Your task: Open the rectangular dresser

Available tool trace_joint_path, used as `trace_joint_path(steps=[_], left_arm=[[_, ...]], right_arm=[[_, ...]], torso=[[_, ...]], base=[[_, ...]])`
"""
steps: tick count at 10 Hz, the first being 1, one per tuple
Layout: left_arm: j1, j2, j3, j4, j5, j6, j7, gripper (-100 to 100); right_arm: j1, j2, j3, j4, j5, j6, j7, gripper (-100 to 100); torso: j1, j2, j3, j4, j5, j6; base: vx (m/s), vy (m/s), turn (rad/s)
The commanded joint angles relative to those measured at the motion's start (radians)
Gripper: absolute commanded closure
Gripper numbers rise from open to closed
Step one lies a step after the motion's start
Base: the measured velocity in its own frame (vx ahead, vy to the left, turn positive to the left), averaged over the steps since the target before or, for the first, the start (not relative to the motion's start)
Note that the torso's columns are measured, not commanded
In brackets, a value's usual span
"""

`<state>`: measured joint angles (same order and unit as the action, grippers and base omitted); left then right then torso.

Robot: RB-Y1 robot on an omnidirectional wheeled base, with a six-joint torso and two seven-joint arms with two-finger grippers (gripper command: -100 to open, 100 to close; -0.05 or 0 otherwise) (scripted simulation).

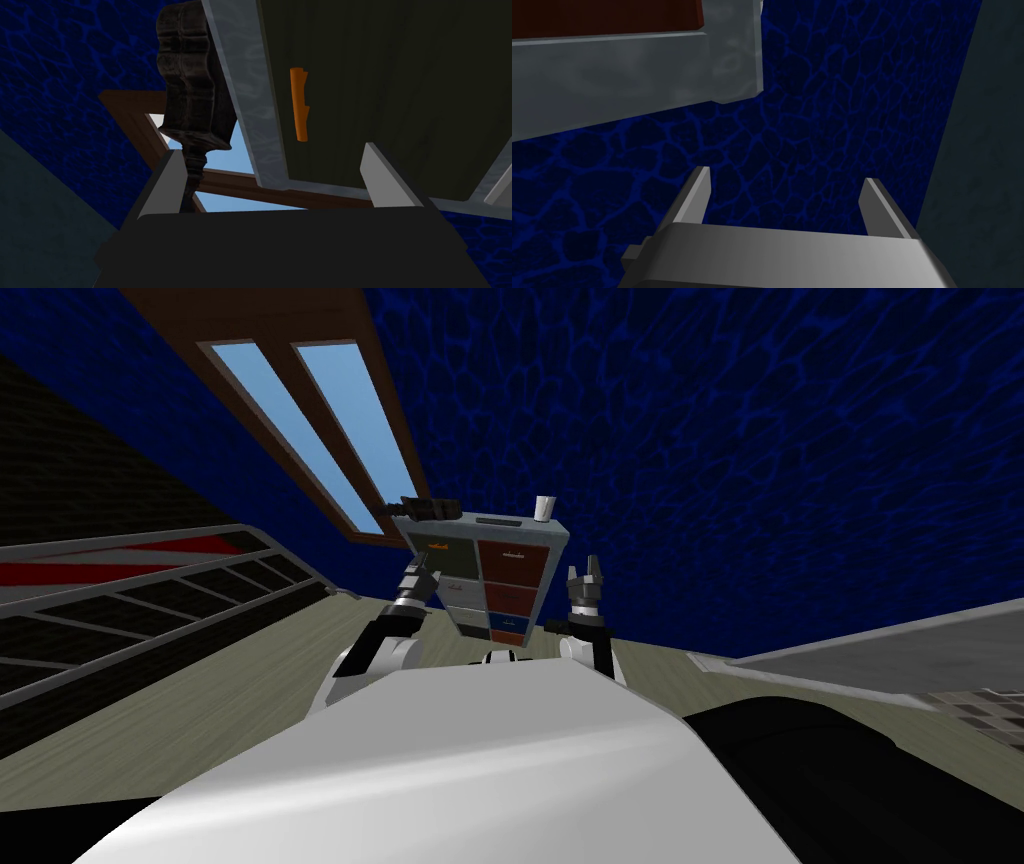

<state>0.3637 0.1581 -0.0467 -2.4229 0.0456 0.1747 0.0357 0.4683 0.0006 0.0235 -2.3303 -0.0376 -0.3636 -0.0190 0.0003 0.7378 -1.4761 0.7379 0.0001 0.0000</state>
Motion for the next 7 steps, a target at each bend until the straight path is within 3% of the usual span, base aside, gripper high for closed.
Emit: trace_joint_path(steps=[1,5,7], left_arm=[[-0.010,0.013,-0.007,-0.012,-0.002,0.053,0.006,-100],[-0.028,0.031,-0.015,-0.028,-0.004,0.131,0.014,-100],[-0.026,0.031,-0.016,-0.028,-0.004,0.128,0.014,-100]], right_arm=[[0.000,0.000,0.000,0.000,0.000,0.000,0.000,0],[0.000,0.000,0.000,0.000,0.000,0.000,0.000,0],[0.006,-0.001,0.002,0.004,0.000,0.002,0.000,0]], torso=[[0.000,0.000,0.000,0.000,0.000,0.000],[-0.001,0.001,0.001,0.000,0.000,0.000],[0.000,-0.005,-0.005,0.001,0.002,-0.002]], base=[[0.115,0.041,-0.061],[0.100,0.030,-0.064],[0.048,0.027,-0.044]])
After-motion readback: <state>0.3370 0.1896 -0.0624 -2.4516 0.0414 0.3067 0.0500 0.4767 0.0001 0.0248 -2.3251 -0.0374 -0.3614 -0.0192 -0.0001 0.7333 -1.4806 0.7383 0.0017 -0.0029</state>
